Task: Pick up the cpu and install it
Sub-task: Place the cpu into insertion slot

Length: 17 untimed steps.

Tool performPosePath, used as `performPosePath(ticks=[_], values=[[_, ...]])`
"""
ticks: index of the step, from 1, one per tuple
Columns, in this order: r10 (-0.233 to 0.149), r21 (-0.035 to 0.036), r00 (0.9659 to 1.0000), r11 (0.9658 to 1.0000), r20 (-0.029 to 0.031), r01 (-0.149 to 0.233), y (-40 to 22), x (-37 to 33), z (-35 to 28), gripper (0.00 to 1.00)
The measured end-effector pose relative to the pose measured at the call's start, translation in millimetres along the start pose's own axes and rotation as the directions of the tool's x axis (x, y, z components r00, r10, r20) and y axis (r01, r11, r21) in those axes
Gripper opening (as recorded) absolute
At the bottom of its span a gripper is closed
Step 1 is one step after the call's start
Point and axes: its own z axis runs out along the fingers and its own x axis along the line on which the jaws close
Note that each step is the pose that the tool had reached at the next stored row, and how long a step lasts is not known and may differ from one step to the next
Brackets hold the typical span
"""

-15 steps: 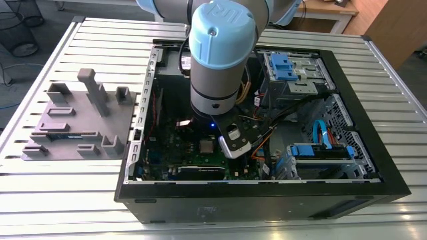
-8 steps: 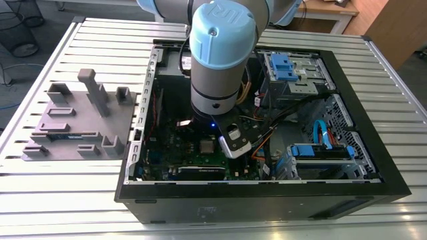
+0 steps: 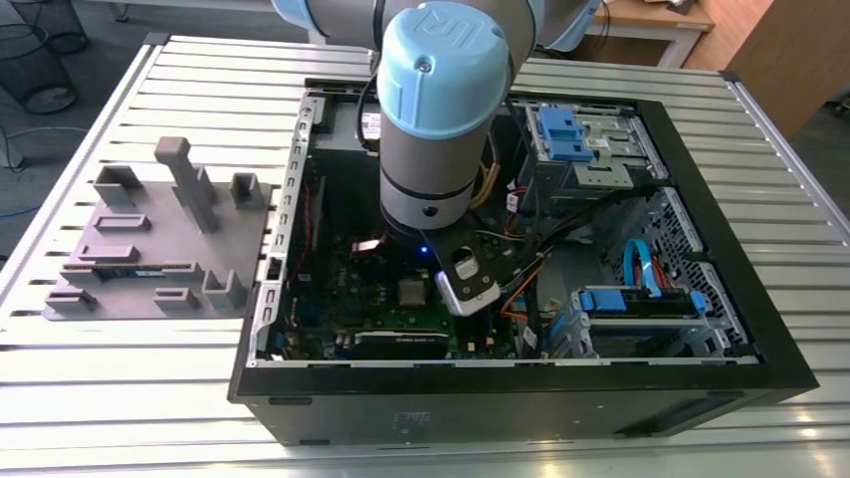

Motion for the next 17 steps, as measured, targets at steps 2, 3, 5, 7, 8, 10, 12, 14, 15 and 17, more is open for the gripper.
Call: performPosePath(ticks=[2,3,5,7,8,10,12,14,15,17], values=[[0.0,0.0,1.0,1.0,0.0,0.0,0.0,0.0,0.0,0.47],[0.0,0.0,1.0,1.0,0.0,0.0,0.0,0.0,0.0,0.47],[0.0,-0.0001,1.0,1.0,0.0,0.0,0.0,0.0,0.1,0.47],[0.0,-0.0003,1.0,1.0,0.0002,0.0,0.0,0.0,0.2,0.47],[0.0,-0.0005,1.0,1.0,0.0002,0.0,0.1,0.0,0.3,0.48],[0.0,-0.0005,1.0,1.0,0.0002,0.0,0.1,0.0,0.4,0.54],[0.0,-0.0003,1.0,1.0,0.0002,0.0,0.0,0.0,0.3,0.54],[0.0,-0.0001,1.0,1.0,0.0001,0.0,0.0,0.0,0.3,0.54],[0.0,-0.0001,1.0,1.0,0.0001,0.0,0.0,0.0,0.3,0.54],[0.0,-0.0001,1.0,1.0,0.0001,0.0,0.1,0.0,-0.9,0.54]])
